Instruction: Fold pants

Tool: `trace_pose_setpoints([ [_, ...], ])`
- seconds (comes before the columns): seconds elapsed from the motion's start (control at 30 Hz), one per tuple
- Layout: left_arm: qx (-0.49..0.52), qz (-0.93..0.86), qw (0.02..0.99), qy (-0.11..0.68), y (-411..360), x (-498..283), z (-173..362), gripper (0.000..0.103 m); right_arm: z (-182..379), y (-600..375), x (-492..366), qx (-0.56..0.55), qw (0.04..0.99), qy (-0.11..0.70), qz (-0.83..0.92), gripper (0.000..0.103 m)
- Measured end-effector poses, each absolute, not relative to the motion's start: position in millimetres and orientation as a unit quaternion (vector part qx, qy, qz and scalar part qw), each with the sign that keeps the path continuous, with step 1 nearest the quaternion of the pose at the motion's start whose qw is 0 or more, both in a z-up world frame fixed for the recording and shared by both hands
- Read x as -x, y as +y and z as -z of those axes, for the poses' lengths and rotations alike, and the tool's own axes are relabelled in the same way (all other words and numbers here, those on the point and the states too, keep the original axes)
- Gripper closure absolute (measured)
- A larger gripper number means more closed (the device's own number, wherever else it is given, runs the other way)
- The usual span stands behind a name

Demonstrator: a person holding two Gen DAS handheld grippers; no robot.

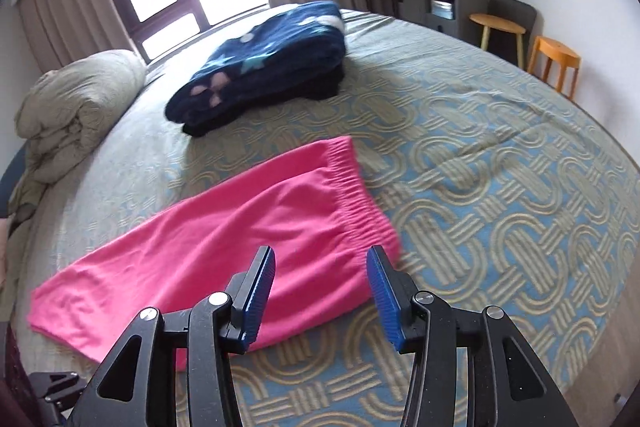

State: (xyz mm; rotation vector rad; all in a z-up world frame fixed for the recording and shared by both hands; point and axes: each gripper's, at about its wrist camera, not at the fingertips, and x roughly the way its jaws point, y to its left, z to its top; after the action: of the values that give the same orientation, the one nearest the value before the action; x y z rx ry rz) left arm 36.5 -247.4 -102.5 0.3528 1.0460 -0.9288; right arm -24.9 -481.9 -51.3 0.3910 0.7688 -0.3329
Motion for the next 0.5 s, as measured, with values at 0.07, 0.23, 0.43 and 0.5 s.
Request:
trace_pose_setpoints([
  [0.07,-0.169,0.425,0.752,0.475,-245.6,-33.5,101.8,0.074,59.5,-468.1,10.3,-0.186,0.896,0.382,0.128,0.055],
  [0.23,-0.167,0.416,0.761,0.47,-218.2,-31.9,87.2,0.07,106.6,-445.1,-16.6,-0.067,0.867,0.471,0.147,0.052],
  [0.43,-0.1,0.324,0.813,0.473,-120.6,-69.4,70.1,0.054,98.9,-433.2,-7.9,-0.044,0.864,0.469,0.176,0.048],
  [0.5,-0.068,0.267,0.837,0.473,-73.0,-88.1,67.7,0.054,91.4,-426.4,-10.2,-0.036,0.863,0.468,0.187,0.048],
])
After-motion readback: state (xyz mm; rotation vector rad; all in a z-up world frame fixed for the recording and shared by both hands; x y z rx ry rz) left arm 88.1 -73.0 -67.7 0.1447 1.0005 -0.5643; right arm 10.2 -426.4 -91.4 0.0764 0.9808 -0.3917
